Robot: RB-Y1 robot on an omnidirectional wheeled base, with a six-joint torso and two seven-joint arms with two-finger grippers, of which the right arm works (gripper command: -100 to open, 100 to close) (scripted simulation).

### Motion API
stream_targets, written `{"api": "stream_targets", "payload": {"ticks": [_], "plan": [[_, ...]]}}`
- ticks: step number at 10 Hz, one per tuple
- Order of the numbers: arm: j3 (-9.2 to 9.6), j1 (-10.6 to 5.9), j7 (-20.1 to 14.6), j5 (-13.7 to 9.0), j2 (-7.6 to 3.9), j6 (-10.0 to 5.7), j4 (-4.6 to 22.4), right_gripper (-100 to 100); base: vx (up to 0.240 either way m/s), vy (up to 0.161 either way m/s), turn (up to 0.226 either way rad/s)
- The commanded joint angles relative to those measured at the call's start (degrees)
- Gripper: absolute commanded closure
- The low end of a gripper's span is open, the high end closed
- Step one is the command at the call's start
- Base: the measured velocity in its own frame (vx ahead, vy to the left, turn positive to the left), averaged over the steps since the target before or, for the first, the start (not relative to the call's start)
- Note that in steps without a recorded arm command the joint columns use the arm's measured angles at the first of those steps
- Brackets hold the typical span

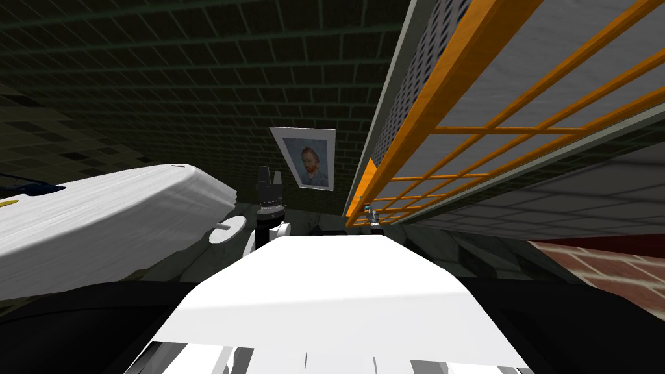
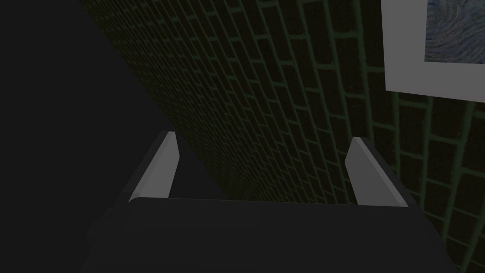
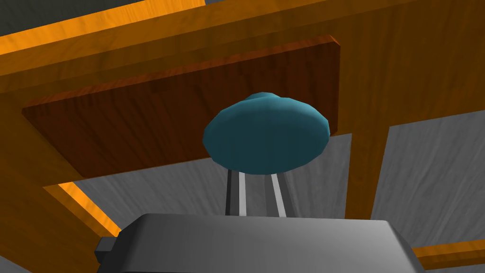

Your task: Pull the door open

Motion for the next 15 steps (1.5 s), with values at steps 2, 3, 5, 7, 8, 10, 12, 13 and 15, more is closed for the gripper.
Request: {"api": "stream_targets", "payload": {"ticks": [2,3,5,7,8,10,12,13,15], "plan": [[1.57,-1.43,-0.35,0.71,1.13,-1.88,1.88,100,0.010,-0.006,-0.008],[2.50,-1.72,-2.66,0.18,1.04,-1.75,1.87,100,-0.014,0.000,-0.041],[2.50,-1.72,-2.74,0.18,1.04,-1.75,1.87,100,-0.017,-0.005,-0.004],[3.43,-2.01,-5.13,-0.35,0.96,-1.63,1.86,100,-0.018,-0.007,-0.032],[4.35,-2.30,-7.52,-0.88,0.87,-1.51,1.85,100,-0.015,-0.018,-0.033],[2.95,-0.80,-9.12,-2.29,0.01,0.39,0.01,-100,-0.030,-0.052,0.004],[3.51,-0.63,-12.26,-3.22,0.13,0.57,-0.46,-100,-0.067,-0.031,0.038],[3.51,-0.63,-12.38,-3.22,0.13,0.57,-0.46,-100,-0.055,0.011,0.050],[4.21,-0.42,-15.82,-4.40,0.28,0.79,-1.04,-100,-0.057,0.025,0.091]]}}
